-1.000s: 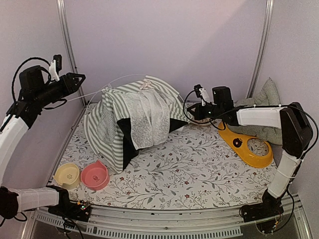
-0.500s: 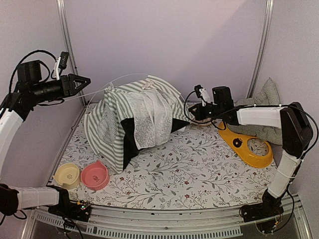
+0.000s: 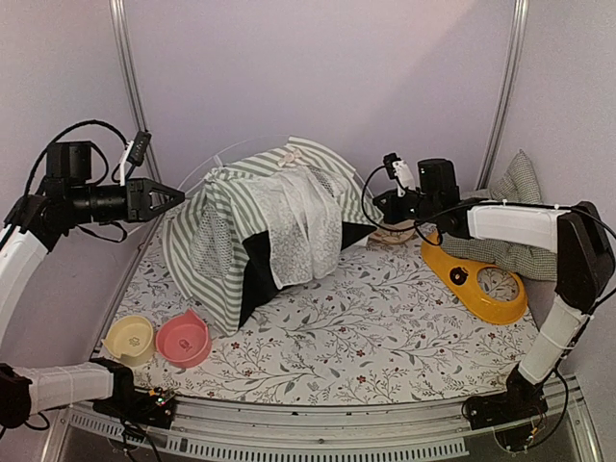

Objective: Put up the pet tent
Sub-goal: Pick up the tent pole from the tent.

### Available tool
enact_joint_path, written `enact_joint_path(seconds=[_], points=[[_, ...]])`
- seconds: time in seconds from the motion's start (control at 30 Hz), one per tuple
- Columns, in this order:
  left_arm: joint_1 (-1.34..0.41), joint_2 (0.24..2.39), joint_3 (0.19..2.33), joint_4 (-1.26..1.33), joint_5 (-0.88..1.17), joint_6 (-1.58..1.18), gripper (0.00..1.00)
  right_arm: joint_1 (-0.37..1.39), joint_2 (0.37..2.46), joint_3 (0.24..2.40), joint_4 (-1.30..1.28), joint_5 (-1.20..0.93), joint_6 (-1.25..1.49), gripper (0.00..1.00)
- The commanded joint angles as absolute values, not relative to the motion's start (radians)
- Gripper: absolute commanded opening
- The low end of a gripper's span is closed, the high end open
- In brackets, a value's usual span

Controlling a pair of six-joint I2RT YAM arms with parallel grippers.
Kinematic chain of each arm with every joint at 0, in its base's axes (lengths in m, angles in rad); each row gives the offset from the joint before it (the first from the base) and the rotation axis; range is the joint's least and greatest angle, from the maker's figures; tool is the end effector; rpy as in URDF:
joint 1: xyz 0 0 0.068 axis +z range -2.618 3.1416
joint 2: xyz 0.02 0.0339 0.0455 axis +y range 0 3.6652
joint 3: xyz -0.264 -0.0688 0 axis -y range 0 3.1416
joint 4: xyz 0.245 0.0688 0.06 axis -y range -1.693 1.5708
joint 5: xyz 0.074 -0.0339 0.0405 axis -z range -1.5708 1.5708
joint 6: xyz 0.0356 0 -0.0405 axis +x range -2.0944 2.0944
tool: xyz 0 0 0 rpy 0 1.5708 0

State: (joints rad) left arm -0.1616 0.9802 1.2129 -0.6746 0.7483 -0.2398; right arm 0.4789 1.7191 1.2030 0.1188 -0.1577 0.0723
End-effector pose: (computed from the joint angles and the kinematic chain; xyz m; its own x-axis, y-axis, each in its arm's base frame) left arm 0.1817 -0.0542 0.4049 -0.5822 -0.0814 -0.8090 0.6039 0.6228 -0.4973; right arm 0.3545 0.1904 0.2636 -0.3847 -0.1193 -0.9153 -0.5573 0.8205 0.1272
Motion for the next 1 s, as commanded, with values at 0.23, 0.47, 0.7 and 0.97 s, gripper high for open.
enact_joint_path(seconds=[0.23,0.47,0.7,0.97], points=[[-0.318,0.930,1.054,-0.587,0.764,-0.314,0.00,0.446,1.633,1.196,-0.034,0.015,0.089,0.00],[-0.402,0.902,0.933,-0.419,0.716,-0.388,0.00,0.466,1.572,1.202,-0.144,0.044,0.080,0.21],[-0.453,0.925,0.884,-0.314,0.617,-0.422,0.00,0.469,1.527,1.273,-0.279,0.119,0.140,0.58],[-0.507,0.962,0.882,-0.257,0.539,-0.431,0.00,0.558,1.407,1.315,-0.377,0.189,0.136,0.76]])
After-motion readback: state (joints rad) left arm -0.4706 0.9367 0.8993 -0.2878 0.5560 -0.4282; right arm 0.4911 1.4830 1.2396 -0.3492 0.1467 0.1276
